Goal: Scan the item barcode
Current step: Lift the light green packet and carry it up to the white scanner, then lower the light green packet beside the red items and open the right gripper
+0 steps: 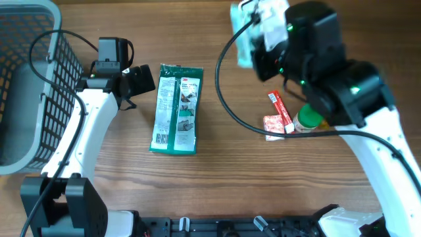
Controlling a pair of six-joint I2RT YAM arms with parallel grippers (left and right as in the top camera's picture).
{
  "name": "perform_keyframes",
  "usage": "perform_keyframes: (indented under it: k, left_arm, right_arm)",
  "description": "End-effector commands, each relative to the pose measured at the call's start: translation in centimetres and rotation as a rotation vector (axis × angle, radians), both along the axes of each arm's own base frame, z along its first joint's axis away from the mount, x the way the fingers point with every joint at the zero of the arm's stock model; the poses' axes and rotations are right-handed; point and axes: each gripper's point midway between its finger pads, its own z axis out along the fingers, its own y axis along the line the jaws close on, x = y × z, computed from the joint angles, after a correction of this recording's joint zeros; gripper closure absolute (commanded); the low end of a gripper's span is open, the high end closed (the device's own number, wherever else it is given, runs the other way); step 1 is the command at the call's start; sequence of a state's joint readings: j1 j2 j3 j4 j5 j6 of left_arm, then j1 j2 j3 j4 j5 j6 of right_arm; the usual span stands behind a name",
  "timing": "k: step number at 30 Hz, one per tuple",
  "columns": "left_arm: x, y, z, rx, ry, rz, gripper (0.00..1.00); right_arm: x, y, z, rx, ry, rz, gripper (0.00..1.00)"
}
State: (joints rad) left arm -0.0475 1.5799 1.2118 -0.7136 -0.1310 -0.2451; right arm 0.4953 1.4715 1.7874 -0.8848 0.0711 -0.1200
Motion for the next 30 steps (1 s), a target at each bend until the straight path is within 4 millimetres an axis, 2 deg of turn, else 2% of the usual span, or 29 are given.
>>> perform_keyframes:
  k: [1,3,6,9,13,14,16,20,22,28,30]
  left_arm:
    - [0.2,0.2,0.0,0.007,-0.003,0.008,0.00]
    - [0.2,0.2,0.0,0.007,-0.003,0.008,0.00]
    - [0.2,0.2,0.0,0.007,-0.003,0.008,0.00]
    - [0.2,0.2,0.0,0.007,-0.003,0.008,0.00]
    - [0.2,0.2,0.0,0.007,-0.003,0.008,0.00]
    - [0.2,0.2,0.0,0.007,-0.003,0.008,0.00]
    - [0.2,0.2,0.0,0.007,-0.003,0.008,0.00]
    - [0.2,0.2,0.0,0.007,-0.003,0.008,0.00]
    - [0.2,0.2,0.0,0.007,-0.003,0.008,0.00]
    - [0.2,0.2,0.0,0.007,-0.003,0.008,0.00]
    - [0.2,0.2,0.0,0.007,-0.003,0.008,0.00]
  right_arm:
    - [3.5,-2.2,-0.7,-0.268,-0.110,-0.062,0.96]
    - [5.5,-2.3,-1.8,-0.350,-0.129,-0.085,0.96]
    - [9.3,-2.1,-4.6,-0.486,-0.149,-0.122,0.96]
    - [14.6,-2.6,-7.9,-0.646,-0.202,-0.218,0.96]
    - [19.8,-2.9,-11.3,-0.738,-0.285,-0.309,0.96]
    - [21.7,-2.9,-13.3,-0.794,-0.311,-0.309,0.96]
    - [24.0,-3.2,-16.5,-0.838,-0.347,-0.332,0.96]
    - [26.5,-4.5,-20.2,-0.816,-0.400,-0.406,0.96]
    - [27.0,-4.3,-21.1,-0.798,-0.416,-0.404,0.96]
    - [26.9,-2.8,-23.5,-0.591,-0.367,-0.409,0.96]
    - [26.5,-2.0,-25.3,-0.544,-0.306,-0.362,0.95]
